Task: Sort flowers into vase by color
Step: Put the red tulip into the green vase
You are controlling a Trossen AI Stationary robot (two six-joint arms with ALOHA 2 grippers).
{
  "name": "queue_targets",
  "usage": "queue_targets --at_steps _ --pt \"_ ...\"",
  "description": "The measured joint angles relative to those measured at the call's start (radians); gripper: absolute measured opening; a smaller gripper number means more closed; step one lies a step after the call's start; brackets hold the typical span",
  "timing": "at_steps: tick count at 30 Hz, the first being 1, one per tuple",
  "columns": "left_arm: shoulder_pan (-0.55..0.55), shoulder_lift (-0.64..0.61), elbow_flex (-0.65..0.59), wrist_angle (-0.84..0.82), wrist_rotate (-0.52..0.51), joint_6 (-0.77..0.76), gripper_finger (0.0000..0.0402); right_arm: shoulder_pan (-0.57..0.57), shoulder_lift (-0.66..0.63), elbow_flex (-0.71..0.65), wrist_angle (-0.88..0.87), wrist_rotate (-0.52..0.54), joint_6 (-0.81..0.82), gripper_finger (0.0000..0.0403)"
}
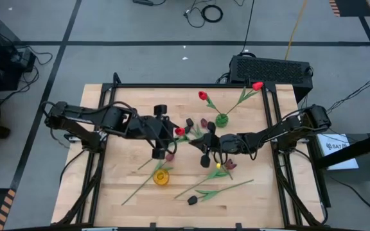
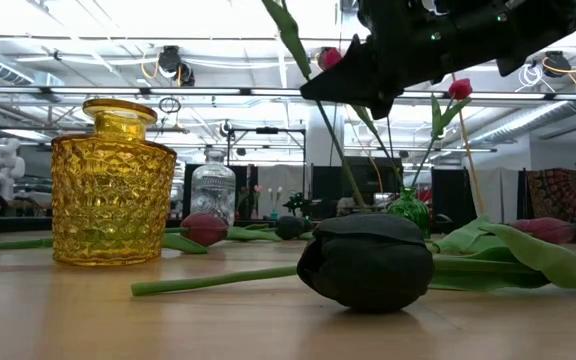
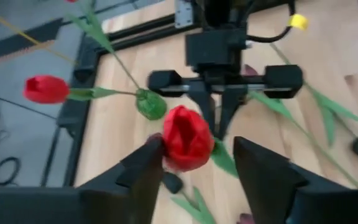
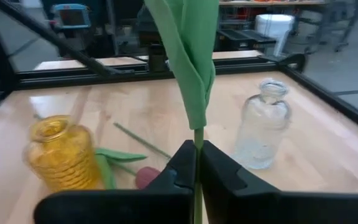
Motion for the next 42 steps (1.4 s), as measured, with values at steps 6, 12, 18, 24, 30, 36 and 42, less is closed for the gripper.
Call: queue_targets --at_steps 6,12,18,24,30,36,42 --pt "-0.053 0.000 0.000 -0.040 -0.176 -0.102 0.0277 0.001 -0.034 -0.001 -0.046 -0.025 0.034 0.0002" --pt "-0.129 0.000 0.000 -0.123 -0.321 -0.240 0.0291 0.009 -0.154 -0.001 -0.252 -0.024 0.074 0.0001" --pt "-0.227 -0.001 -0.014 -0.131 -0.491 -0.350 0.0292 0.049 -0.252 -0.001 -0.418 -0.019 0.089 0.0001" --pt "-0.280 -0.002 -0.150 0.000 -0.663 -0.364 0.0292 0.116 -0.375 -0.001 -0.447 0.046 0.061 0.0001" --pt "-0.252 -0.001 -0.395 0.581 -0.456 -0.163 0.0292 0.192 -0.495 -0.001 -0.316 0.102 -0.036 0.0000" --pt "-0.180 0.049 -0.631 1.268 -0.217 -0.043 0.0292 0.262 -0.485 -0.073 0.009 0.116 -0.134 0.0000" --pt "-0.137 0.193 -0.699 1.640 -0.091 -0.035 0.0292 0.273 -0.470 -0.122 0.192 0.120 -0.180 0.0000"
